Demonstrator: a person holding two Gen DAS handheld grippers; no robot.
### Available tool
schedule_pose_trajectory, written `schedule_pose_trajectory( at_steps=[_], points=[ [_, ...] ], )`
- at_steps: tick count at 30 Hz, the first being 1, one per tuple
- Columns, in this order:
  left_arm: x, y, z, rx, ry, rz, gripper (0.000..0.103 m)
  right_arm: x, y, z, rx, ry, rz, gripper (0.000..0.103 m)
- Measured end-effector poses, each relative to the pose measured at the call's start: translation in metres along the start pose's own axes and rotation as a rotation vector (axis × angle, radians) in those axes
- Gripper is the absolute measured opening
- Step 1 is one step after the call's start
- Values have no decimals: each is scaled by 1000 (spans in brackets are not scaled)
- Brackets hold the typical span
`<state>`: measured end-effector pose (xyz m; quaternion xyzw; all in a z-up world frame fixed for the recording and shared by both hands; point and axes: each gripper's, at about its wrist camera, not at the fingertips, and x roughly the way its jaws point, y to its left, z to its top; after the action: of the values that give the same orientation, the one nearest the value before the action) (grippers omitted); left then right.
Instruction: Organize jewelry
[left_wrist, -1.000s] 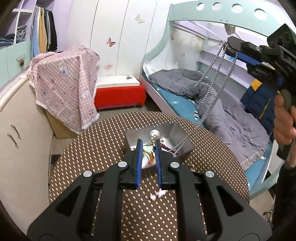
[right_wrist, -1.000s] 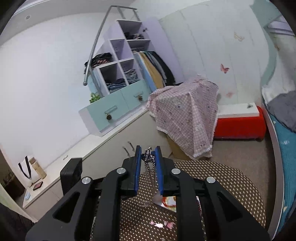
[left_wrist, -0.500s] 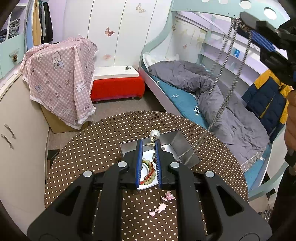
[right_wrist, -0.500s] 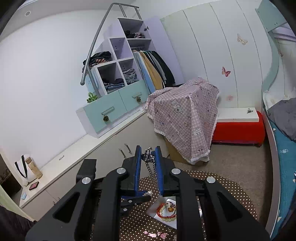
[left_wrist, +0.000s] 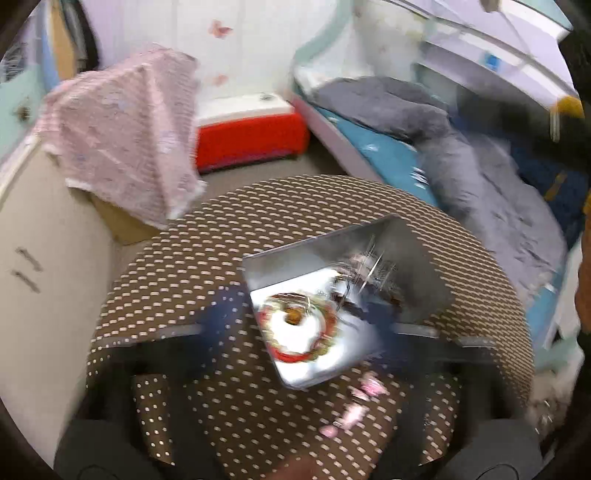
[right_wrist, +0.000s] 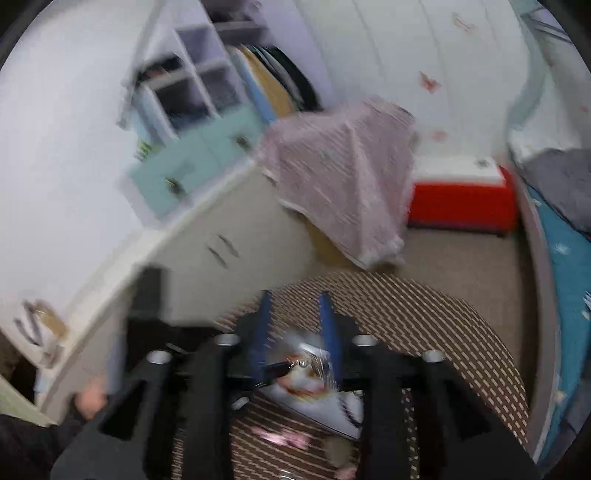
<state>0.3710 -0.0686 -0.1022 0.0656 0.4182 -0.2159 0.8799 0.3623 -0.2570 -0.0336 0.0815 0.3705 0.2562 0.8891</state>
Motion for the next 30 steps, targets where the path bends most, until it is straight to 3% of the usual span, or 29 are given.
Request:
schedule_pose_trajectory(
  at_steps=[1, 2, 3, 5, 8, 13, 23, 30],
  points=[
    [-4, 4, -2, -18, -25, 4, 89, 3, -5, -5, 13, 8, -27, 65],
    [-7, 7, -3, -37, -32, -3, 89, 1, -9, -12, 28, -5, -61, 83],
    [-10, 9, -4, -52, -38, -6, 89, -2, -12, -16, 37, -20, -72, 90],
    [-21, 16, -7, -78, -69, 39, 89, -10, -17, -22, 66, -53, -101, 95],
    [-35, 23, -11, -118, -106, 78, 89, -22, -23, -30, 91, -93, -138, 95],
    [-60, 32, -23, -177, -178, 80, 89, -37, -22, -40, 81, -139, -184, 95],
    [-98, 21, -46, -194, -262, 93, 89, -70, -7, -63, 74, -198, -225, 95],
    [-107, 7, -69, -168, -267, 90, 89, -77, 9, -92, 51, -182, -248, 95]
  ],
)
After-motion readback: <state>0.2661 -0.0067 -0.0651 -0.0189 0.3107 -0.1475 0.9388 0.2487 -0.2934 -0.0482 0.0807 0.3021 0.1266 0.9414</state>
